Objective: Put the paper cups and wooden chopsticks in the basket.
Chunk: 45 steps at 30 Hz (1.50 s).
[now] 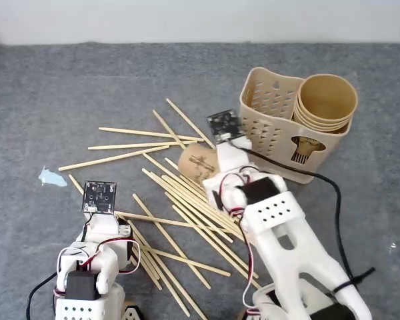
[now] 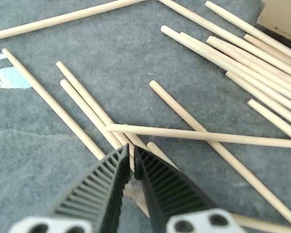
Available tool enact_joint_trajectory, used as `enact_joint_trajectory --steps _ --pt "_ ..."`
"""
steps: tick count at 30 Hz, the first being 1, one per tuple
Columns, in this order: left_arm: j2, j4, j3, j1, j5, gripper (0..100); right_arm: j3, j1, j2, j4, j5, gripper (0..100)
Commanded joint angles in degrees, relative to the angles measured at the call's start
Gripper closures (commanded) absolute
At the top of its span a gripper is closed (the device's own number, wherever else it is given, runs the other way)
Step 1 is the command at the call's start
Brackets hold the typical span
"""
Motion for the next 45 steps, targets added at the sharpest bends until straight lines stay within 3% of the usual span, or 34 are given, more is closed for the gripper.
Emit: enact_joint_trajectory --steps 1,6,11,19,25,34,38,45 --pt "-0.97 0.18 -0.48 0.18 0.62 99 -5.80 -2.68 0.04 3.91 -0.09 89.5" --pt "-0.97 0.18 -0.48 0.18 0.62 99 -8.18 -3.30 0.04 7.16 -0.09 90.2" --pt "-0.97 0.18 -0.48 0.18 0.62 99 -11.25 -3.30 0.04 9.19 5.10 99.3" --pt "-0.97 0.18 -0.48 0.18 0.62 99 -16.53 -3.38 -0.04 15.52 6.86 99.1" --pt "-0.97 0.18 -0.48 0.18 0.62 99 -30.86 -4.88 -0.04 29.23 7.65 99.1" --pt "-0.97 0.18 -0.48 0.18 0.62 99 -59.78 -7.96 0.22 46.90 16.62 99.1" --pt "-0.97 0.18 -0.48 0.18 0.62 99 -68.22 -2.68 0.40 49.63 24.62 99.1" --pt "-0.97 0.18 -0.48 0.18 0.62 99 -72.62 18.77 0.22 49.19 39.65 99.1"
